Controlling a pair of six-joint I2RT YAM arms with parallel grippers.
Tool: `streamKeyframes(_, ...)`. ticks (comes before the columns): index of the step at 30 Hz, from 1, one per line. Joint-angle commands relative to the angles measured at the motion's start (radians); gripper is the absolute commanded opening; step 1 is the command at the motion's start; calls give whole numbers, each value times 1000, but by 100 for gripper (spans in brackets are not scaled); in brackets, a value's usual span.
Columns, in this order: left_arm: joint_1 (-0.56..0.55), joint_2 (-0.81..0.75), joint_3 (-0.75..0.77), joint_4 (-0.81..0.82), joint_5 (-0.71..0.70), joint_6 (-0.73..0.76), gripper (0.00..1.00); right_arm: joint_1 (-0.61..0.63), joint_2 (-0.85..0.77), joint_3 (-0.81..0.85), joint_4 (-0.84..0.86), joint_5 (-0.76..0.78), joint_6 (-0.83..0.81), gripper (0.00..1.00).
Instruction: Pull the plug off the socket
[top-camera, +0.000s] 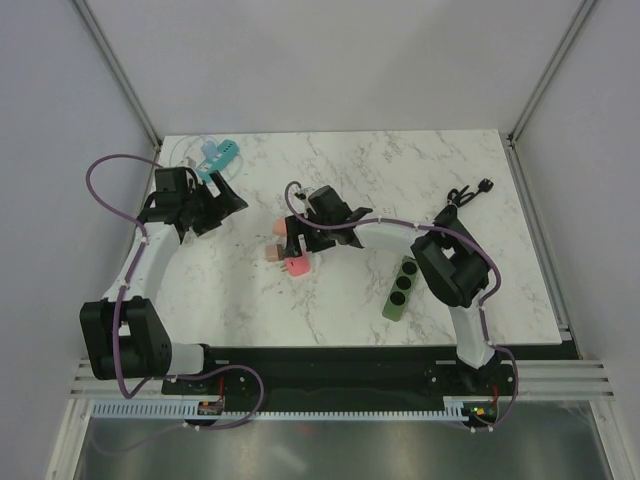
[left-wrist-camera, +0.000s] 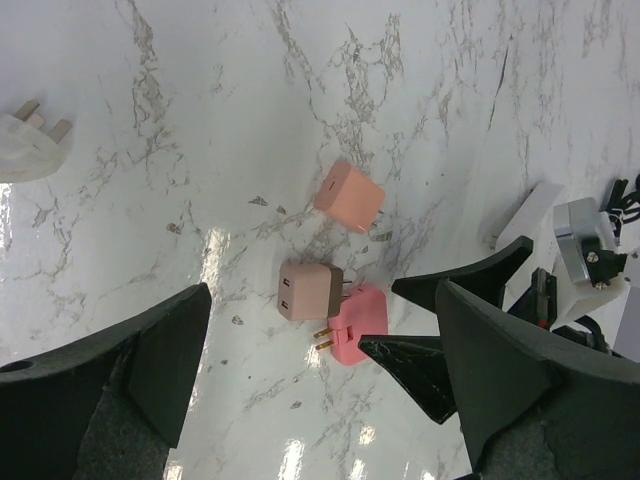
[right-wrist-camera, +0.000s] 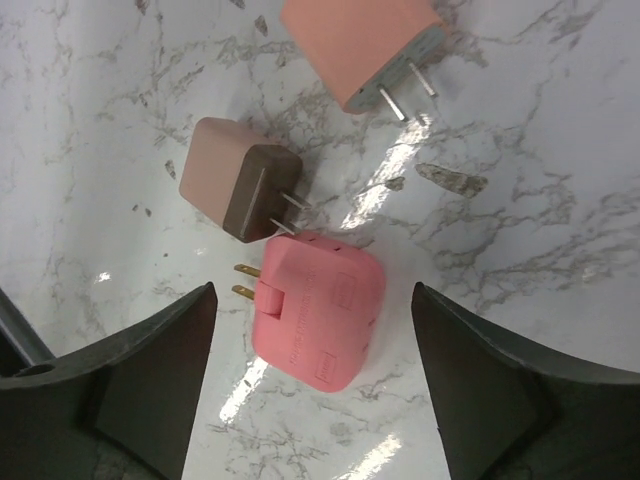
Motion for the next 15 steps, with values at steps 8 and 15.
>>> streamKeyframes(8,-4,170,112,2,-62,5,100,2,-309,-43,-166,331,-180,98)
streamKeyframes(15,-7,383,294,125,-220,138,97,0,-396,-197,-114,348,-186,98)
